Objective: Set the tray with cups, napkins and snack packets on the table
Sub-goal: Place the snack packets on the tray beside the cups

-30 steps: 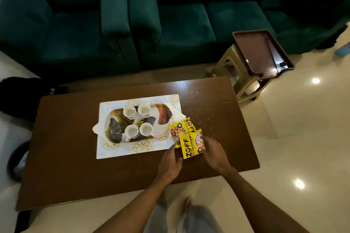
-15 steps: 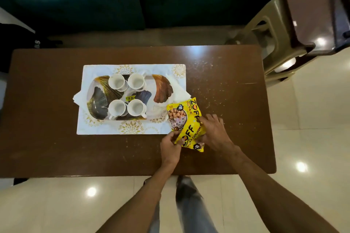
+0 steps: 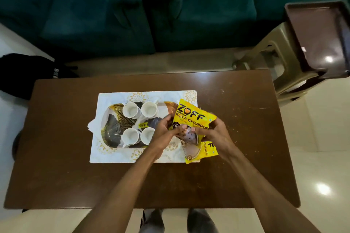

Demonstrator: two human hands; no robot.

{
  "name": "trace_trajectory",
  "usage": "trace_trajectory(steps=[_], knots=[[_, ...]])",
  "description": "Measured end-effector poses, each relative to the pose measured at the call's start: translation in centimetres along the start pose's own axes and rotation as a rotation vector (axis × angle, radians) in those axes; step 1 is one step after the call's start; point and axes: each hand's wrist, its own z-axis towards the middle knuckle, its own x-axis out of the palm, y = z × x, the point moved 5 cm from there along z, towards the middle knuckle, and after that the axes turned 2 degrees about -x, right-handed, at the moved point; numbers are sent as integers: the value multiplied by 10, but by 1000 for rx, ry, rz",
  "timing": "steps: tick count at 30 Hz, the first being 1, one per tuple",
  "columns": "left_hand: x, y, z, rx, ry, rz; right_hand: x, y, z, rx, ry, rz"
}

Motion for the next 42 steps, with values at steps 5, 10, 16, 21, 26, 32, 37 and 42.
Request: trace_trajectory(steps=[5, 10, 16, 21, 26, 32, 37, 42], knots=[[-27, -23, 39, 54, -6, 209, 20, -7, 27, 20, -158, 129], [-48, -27, 37, 284, -484, 517, 50, -42, 39, 104, -496, 276], [-24, 20, 3, 276, -407, 573, 79, -72, 35, 162, -549, 232], [-6, 42, -8, 184, -261, 757, 60, -53, 30, -16, -521, -460], [0, 45, -8, 125, -232, 961, 59, -42, 36, -113, -411, -720], [1, 41, -8, 92, -256, 961, 51, -36, 41, -92, -379, -746], [4, 41, -16, 126, -272, 922, 51, -39, 41, -82, -352, -740], [3, 39, -27, 150, -340, 864, 39, -41, 33, -68, -378, -649]])
